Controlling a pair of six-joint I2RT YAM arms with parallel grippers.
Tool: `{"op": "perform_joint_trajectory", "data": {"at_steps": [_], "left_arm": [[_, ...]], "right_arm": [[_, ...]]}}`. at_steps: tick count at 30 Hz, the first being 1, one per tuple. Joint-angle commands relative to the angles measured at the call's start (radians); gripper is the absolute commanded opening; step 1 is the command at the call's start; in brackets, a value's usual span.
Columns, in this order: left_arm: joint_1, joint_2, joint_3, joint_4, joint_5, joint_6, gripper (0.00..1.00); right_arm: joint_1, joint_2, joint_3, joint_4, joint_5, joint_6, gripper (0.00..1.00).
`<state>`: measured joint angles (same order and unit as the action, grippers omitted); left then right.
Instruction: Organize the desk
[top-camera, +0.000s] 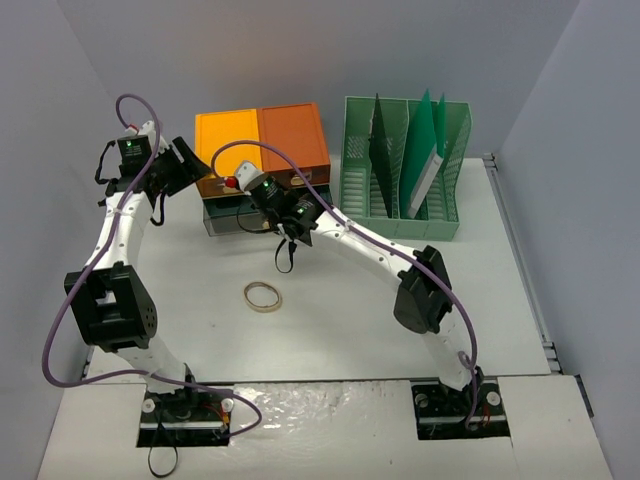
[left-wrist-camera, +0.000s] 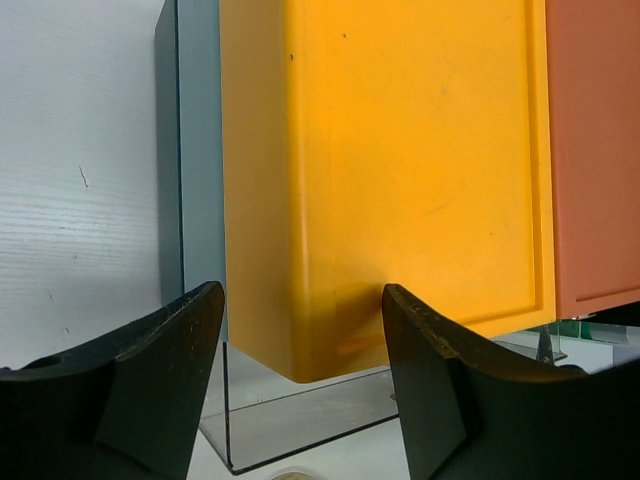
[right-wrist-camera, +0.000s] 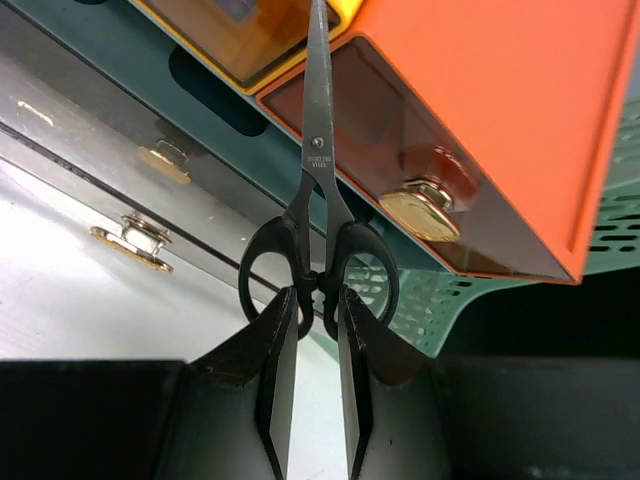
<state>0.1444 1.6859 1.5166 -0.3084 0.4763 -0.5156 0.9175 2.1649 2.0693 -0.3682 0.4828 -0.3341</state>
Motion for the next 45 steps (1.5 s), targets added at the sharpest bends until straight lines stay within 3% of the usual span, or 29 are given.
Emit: {"op": "perform_joint_trajectory", "data": {"at_steps": [1,13,19,31,39,43,45], "left_arm": [[0.003,0.049,-0.012,-0.143,-0.07,0.063,0.6],[0.004,0.037,-0.016,-0.144,-0.07,0.065,0.6],[0.004,0.031,-0.026,-0.143,-0.073,0.068,0.6],[0.004,0.021,-0.044,-0.138,-0.079,0.067,0.6],[0.006,0.024,-0.044,-0.134,-0.074,0.067,0.6],[0.004,0.037,-0.038,-0.135,-0.076,0.065,0.6],[0.006,0.042,-0.033,-0.142,-0.078,0.065,0.6]], "right_arm": [[0.012,-0.14,-0.057,0.205,0.14,-0.081,0.0],[0.006,-0.158,-0.331,0.605,0.215,-0.23,0.0],[-0.015,-0.133,-0.411,0.714,0.203,-0.241,0.0],[-0.017,-0.118,-0.357,0.591,0.152,-0.165,0.0],[0.018,-0.164,-0.311,0.514,0.218,-0.038,0.02],[0.047,-0.199,-0.236,0.4,0.168,0.155,0.35],[0.047,-0.201,-0.182,0.329,0.137,0.23,0.44]]}}
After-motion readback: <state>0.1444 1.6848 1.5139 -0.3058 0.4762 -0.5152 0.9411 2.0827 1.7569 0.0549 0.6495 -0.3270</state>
